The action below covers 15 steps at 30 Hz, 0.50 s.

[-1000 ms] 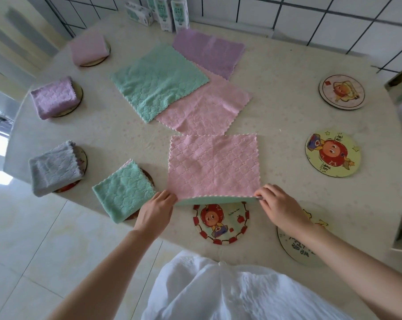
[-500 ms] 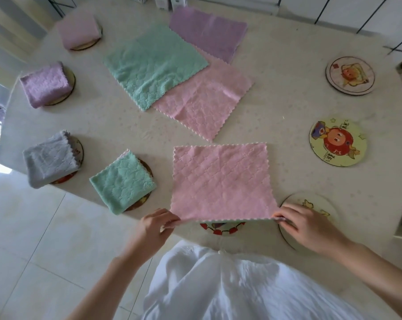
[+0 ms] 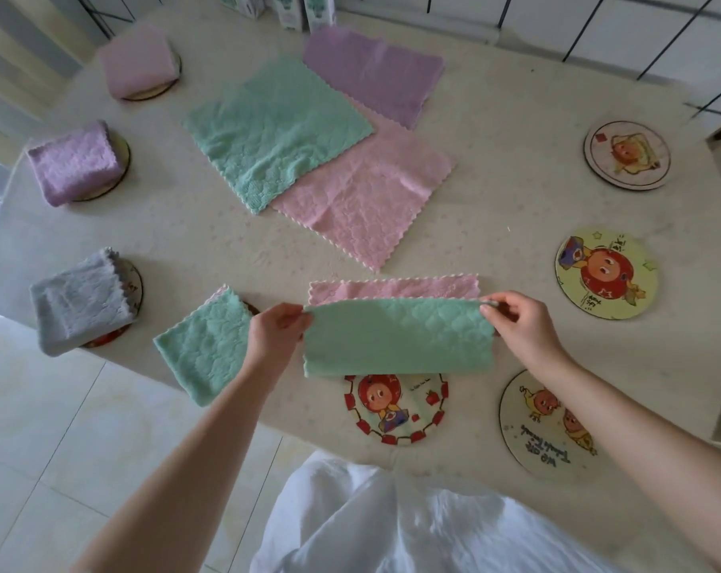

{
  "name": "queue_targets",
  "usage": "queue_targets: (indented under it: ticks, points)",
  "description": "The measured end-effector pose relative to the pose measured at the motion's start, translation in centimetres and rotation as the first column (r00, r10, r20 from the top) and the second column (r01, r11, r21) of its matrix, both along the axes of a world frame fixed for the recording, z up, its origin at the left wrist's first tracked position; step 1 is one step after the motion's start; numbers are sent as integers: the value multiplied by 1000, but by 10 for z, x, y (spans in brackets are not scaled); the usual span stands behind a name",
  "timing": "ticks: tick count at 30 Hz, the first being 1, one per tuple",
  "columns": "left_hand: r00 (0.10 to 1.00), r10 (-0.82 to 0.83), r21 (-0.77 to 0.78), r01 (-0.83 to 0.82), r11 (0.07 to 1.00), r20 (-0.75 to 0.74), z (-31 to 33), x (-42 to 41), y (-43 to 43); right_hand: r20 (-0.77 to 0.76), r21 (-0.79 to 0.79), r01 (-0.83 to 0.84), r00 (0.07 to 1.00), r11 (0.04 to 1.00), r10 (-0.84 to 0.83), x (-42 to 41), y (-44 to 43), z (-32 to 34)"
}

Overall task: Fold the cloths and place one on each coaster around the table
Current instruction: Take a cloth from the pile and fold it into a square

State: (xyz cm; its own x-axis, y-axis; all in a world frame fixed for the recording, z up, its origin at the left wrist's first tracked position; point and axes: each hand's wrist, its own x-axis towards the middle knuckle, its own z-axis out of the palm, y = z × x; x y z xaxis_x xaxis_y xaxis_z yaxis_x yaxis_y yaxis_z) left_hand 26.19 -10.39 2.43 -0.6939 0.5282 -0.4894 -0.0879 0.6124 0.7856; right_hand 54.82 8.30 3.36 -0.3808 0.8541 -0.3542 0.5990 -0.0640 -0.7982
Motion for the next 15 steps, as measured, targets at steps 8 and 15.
queue_targets:
  ticks: [8,15]
  points:
    - [996,-44,-147,31,989,-83,-24,-17,28,126,-41,76,989,996,-71,-27,35,-30]
    - [994,-82,-189,68,980,-65,-30,-27,33,235,25,54,970,998,-58,-31,44,-35]
